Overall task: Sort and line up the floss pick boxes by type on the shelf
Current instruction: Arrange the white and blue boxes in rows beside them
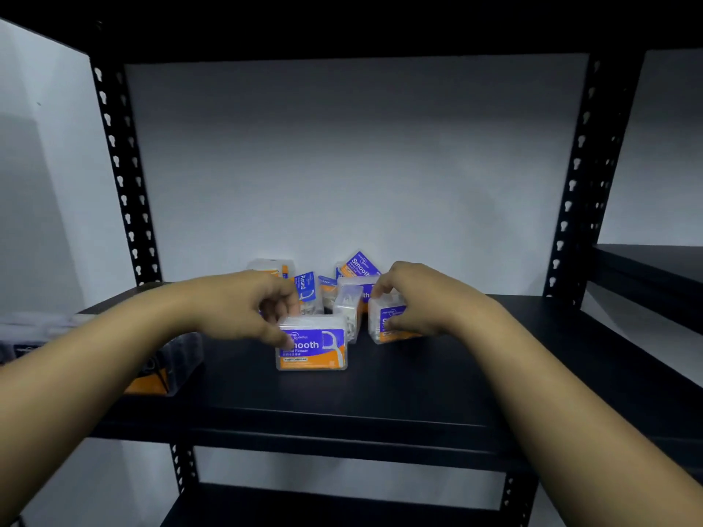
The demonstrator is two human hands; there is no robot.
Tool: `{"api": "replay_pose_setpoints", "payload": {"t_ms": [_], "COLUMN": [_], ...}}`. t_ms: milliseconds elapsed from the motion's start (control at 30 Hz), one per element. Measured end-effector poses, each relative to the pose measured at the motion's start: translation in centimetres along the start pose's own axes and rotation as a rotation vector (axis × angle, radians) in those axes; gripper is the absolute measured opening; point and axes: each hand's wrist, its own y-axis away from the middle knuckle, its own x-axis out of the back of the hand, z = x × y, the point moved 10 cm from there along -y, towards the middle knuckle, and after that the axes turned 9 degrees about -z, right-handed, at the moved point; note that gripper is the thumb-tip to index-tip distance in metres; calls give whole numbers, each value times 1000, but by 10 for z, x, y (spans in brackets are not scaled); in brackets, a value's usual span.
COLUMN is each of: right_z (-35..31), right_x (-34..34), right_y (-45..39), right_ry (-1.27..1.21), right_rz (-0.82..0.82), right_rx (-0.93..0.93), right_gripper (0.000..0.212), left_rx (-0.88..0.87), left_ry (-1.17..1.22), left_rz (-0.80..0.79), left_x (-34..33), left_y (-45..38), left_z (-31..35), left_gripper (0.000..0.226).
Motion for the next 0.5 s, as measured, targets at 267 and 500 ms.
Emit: {"api": "replay_pose_setpoints", "payload": {"t_ms": [267,500], "right_z": [-2,-4], "right_x": [-1,-2], "right_y": [1,3], "right_ry": [27,29], "right_rz": [-13,-36], "right_rx": [-22,-62], "right_gripper": [51,52], "left_rx": [17,-59], "left_ry": [-177,-272], "left_rz": [-22,-88], "left_x": [-8,-10], "left_y": [-9,-28], "left_z": [25,51], "left_gripper": [55,57]}}
